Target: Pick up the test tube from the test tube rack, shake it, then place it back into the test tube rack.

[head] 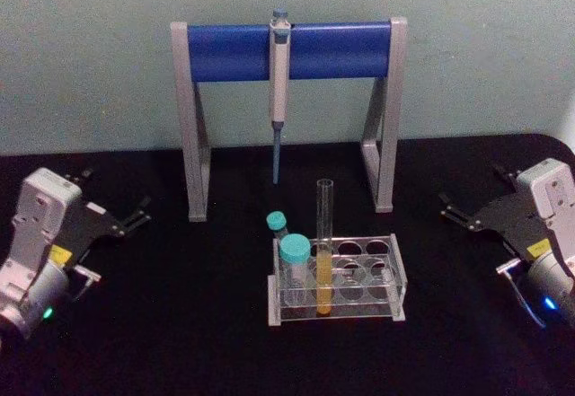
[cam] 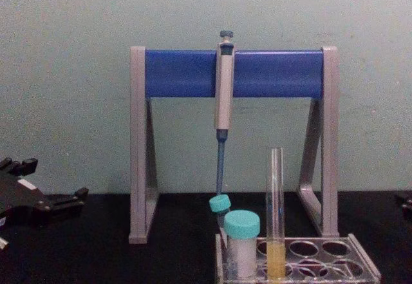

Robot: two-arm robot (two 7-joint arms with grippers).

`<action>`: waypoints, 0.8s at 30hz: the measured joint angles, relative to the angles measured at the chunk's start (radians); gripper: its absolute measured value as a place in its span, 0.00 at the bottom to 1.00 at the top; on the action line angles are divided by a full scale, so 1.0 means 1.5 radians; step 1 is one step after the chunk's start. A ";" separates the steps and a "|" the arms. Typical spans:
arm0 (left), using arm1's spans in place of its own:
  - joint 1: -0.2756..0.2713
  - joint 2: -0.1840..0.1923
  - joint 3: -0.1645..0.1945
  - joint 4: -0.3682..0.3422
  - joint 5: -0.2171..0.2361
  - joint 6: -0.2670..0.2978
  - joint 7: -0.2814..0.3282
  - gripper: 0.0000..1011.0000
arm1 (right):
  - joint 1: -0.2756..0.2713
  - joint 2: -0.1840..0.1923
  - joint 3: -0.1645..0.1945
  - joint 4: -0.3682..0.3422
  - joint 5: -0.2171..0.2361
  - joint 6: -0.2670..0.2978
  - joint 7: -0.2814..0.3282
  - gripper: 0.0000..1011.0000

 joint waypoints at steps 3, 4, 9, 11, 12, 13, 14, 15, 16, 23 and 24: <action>0.000 0.000 0.000 0.000 0.000 0.000 0.000 0.99 | 0.000 0.000 0.000 0.000 0.000 0.000 0.000 0.99; 0.000 0.000 0.000 0.000 0.000 0.000 0.000 0.99 | 0.000 0.000 0.000 0.000 0.000 0.000 0.000 0.99; 0.000 0.000 0.000 0.000 0.000 0.000 0.000 0.99 | 0.000 0.001 0.000 0.000 0.000 0.000 0.000 0.99; 0.000 0.000 0.000 0.000 0.000 0.000 0.000 0.99 | 0.000 0.001 0.000 0.000 0.000 0.000 0.000 0.99; 0.000 0.000 0.000 0.000 0.000 0.000 0.000 0.99 | 0.000 0.001 0.000 0.000 0.000 0.000 0.000 0.99; 0.000 0.000 0.000 0.000 0.000 0.000 0.000 0.99 | 0.000 0.001 0.000 0.000 0.000 0.000 0.000 0.99; 0.000 0.000 0.000 0.000 0.000 0.000 0.000 0.99 | 0.000 0.001 0.000 0.000 0.000 0.000 0.000 0.99; 0.000 0.000 0.000 0.000 0.000 0.000 0.000 0.99 | 0.000 0.001 0.000 0.000 0.000 0.000 0.000 0.99; 0.000 0.000 0.000 0.000 0.000 0.000 0.000 0.99 | 0.000 0.001 0.000 0.000 0.000 -0.001 0.000 0.99; 0.000 0.000 0.000 0.000 0.000 0.000 0.000 0.99 | 0.000 0.001 0.000 0.000 0.000 0.000 0.000 0.99; 0.000 0.000 0.000 0.000 0.000 0.000 0.000 0.99 | 0.000 0.001 0.000 0.000 0.000 0.000 0.000 0.99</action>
